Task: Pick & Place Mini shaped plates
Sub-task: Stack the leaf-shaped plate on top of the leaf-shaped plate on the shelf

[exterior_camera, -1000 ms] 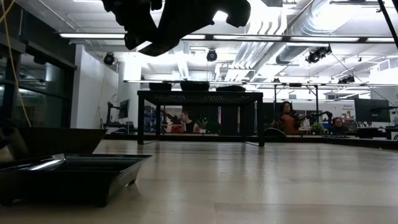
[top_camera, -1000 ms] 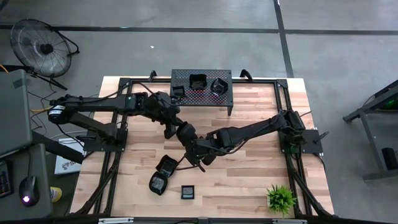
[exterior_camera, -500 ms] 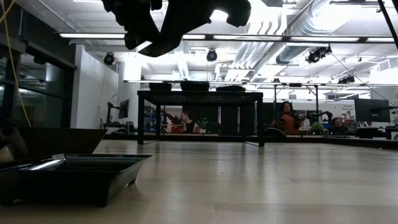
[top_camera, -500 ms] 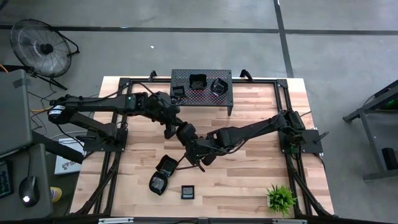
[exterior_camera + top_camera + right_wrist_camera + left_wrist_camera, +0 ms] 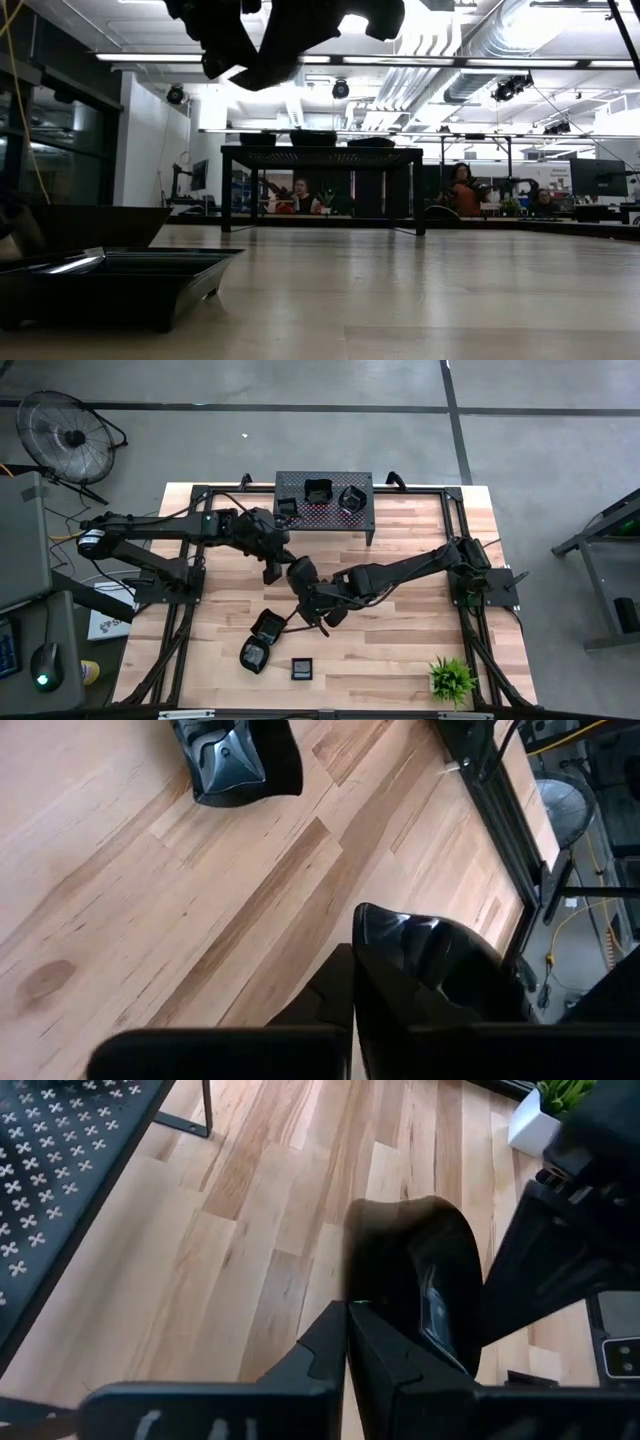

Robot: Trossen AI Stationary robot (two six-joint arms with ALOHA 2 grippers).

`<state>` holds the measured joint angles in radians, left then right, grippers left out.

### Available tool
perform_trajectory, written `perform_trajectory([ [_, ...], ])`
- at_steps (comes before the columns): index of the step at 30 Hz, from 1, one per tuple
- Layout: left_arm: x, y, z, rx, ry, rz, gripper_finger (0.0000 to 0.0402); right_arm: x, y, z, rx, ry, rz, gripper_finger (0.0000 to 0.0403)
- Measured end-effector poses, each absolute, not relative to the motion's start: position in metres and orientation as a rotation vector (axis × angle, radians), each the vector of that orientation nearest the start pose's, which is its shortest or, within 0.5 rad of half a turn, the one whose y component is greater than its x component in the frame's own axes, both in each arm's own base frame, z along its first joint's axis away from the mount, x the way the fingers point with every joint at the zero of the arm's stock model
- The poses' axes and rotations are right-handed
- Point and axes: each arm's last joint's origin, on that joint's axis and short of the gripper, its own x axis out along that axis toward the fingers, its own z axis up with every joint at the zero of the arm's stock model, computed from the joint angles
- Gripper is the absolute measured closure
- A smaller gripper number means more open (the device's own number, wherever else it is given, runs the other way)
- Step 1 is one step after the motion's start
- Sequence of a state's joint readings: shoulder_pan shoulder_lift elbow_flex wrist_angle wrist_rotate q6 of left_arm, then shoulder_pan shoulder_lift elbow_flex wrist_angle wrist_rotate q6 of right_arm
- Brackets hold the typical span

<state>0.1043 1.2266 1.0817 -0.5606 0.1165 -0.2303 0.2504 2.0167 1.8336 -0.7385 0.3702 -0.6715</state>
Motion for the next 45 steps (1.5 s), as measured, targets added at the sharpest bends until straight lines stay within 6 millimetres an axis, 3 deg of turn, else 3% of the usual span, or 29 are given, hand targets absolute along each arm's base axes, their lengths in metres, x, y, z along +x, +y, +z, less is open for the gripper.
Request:
perform_trajectory([
  [11, 0.257, 0.023, 0.317, -0.207, 0.658, 0.027, 0.0282, 0.431, 0.099, 0.28, -0.87, 0.912, 0.172, 0.0402],
  [15, 0.25, 0.023, 0.322, -0.167, 0.645, 0.026, 0.0259, 0.427, 0.098, 0.278, -0.854, 0.96, 0.132, 0.0402],
  [21, 0.229, 0.023, 0.332, -0.114, 0.647, 0.1, 0.0257, 0.416, 0.094, 0.285, -0.783, 1.018, 0.072, 0.0402],
  [27, 0.212, 0.023, 0.335, -0.075, 0.694, 0.14, 0.0257, 0.395, 0.087, 0.309, -0.663, 1.027, -0.045, 0.0403],
  [36, 0.202, 0.023, 0.318, -0.047, 0.837, 0.15, 0.0257, 0.365, 0.079, 0.335, -0.513, 1.054, -0.173, 0.0403],
  [45, 0.205, 0.021, 0.3, -0.07, 0.847, 0.107, 0.0257, 0.323, 0.067, 0.325, -0.452, 0.994, -0.237, 0.0403],
])
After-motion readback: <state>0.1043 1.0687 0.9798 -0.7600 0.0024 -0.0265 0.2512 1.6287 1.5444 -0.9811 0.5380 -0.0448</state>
